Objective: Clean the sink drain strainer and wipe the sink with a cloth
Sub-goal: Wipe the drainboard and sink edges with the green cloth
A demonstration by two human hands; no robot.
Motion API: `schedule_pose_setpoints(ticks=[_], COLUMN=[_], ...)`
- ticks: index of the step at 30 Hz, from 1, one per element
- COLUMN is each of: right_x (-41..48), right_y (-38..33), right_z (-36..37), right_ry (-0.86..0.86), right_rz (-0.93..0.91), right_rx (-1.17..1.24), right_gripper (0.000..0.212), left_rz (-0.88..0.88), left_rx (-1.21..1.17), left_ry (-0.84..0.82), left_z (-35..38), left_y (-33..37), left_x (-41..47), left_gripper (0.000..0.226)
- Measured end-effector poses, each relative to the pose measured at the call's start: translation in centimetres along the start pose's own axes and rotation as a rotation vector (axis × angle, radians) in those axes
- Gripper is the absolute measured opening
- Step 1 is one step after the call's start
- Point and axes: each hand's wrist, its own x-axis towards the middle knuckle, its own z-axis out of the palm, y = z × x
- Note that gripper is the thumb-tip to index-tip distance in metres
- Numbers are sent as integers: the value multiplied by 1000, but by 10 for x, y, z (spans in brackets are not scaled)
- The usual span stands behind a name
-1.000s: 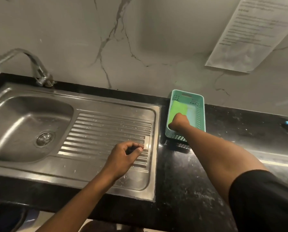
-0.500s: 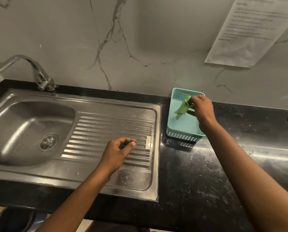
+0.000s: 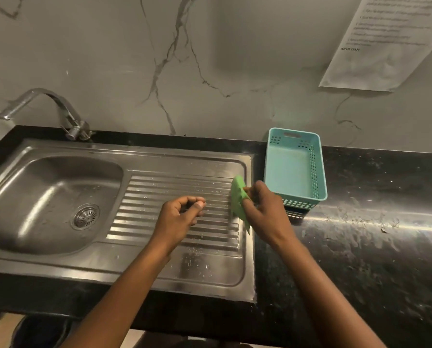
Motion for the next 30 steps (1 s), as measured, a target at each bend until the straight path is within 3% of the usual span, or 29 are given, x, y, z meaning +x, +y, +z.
schedule_pose_setpoints(ticks=[3, 7, 9, 11, 14, 19, 25, 30], right_x=[-10, -22, -21, -14, 2, 21, -3, 2], right_y=[4, 6, 6, 4, 0, -5, 11, -9], right_z=[18, 57, 70, 83, 111, 183, 224, 269], right_ry=[7, -325, -482, -524, -420, -346, -148, -25], right_rz=[-97, -77, 10, 112, 236, 92, 156, 303], right_rx=[-222, -548, -548, -458, -377, -619, -704, -541], right_gripper=[14, 16, 40, 70, 83, 73, 67, 79], left_rz=[-12, -36, -39, -43, -49, -59, -56, -63], left_rx=[-7, -18, -11, 4, 20, 9, 28, 23], left_ry=[9, -5, -21, -37, -62, -85, -142, -113], left_z=[-21, -54, -69, -85, -107, -139, -172, -196], left_y=[-10, -25, -31, -36, -42, -47, -53, -60], left_x=[3, 7, 9, 13, 18, 29, 40, 46], left_gripper=[13, 14, 13, 13, 13, 13, 14, 13])
